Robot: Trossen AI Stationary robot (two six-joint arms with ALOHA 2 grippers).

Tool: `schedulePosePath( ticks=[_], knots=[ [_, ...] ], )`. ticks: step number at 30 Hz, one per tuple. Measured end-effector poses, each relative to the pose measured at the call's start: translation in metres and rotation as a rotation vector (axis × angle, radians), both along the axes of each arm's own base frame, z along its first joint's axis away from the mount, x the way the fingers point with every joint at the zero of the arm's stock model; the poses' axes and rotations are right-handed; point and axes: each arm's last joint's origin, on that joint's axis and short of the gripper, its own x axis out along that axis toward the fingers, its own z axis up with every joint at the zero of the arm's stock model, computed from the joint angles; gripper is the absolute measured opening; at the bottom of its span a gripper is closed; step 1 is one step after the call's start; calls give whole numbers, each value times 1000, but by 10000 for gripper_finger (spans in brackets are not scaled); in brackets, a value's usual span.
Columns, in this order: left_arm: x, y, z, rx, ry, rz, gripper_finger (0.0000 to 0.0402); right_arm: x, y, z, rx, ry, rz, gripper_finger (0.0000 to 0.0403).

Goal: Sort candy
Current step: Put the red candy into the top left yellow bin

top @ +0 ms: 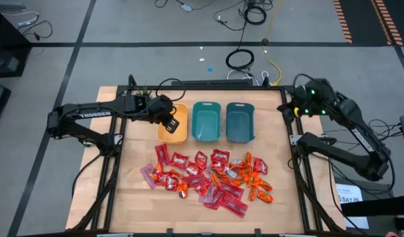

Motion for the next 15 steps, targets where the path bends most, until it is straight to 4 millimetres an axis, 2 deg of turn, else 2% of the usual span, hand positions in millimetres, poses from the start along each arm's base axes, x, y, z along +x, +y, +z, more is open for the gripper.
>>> schedulePosePath(
  ticks=[4,9,15],
  knots=[
    [0,0,0,-1,4,-21,123,-4,4,-7,-25,-13,-8,50],
    [0,-1,0,-8,5,-34,125,-2,2,-2,-80,-63,-8,50],
    [0,-1,0,-8,5,-32,175,2,-2,8,-154,-160,-16,71]
  ],
)
